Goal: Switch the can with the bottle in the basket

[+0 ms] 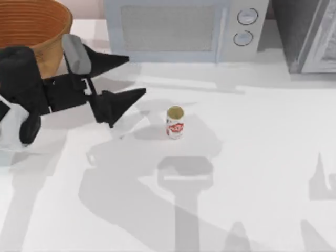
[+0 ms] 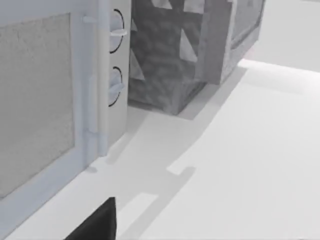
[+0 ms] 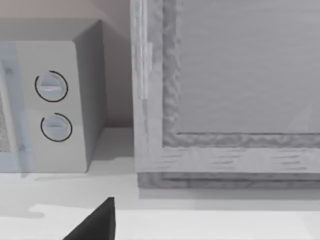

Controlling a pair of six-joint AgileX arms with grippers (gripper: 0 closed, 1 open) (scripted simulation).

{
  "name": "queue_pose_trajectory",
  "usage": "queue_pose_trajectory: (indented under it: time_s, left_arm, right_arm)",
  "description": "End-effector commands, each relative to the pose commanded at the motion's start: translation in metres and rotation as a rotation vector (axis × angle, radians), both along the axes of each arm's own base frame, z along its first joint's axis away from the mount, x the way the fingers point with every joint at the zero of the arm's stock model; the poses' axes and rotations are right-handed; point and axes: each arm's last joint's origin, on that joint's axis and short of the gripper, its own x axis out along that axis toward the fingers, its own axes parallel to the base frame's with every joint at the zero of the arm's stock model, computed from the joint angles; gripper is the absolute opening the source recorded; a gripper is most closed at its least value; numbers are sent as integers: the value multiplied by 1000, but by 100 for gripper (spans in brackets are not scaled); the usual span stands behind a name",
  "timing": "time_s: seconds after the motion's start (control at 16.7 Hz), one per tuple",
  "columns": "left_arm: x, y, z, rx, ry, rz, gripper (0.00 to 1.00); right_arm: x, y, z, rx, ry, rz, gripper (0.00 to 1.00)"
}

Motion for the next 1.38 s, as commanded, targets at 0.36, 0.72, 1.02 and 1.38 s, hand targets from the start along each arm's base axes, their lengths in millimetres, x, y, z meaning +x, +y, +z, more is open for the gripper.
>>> queue_pose_trajectory:
  time_s: [0.36,0.72,1.02,1.38]
  left_arm:
    - [-94,33,93,19,-44,260,100]
    - [-173,40,108,23,-46,415,100]
    - [-229,49,98,26,-73,661,100]
    - [-265,65,67,37,-96,1039,100]
  right_arm:
    - [0,0,0,0,0,0,100]
    - [0,0,0,0,0,0,100]
    - [0,0,0,0,0,0,100]
    - [0,0,0,0,0,0,100]
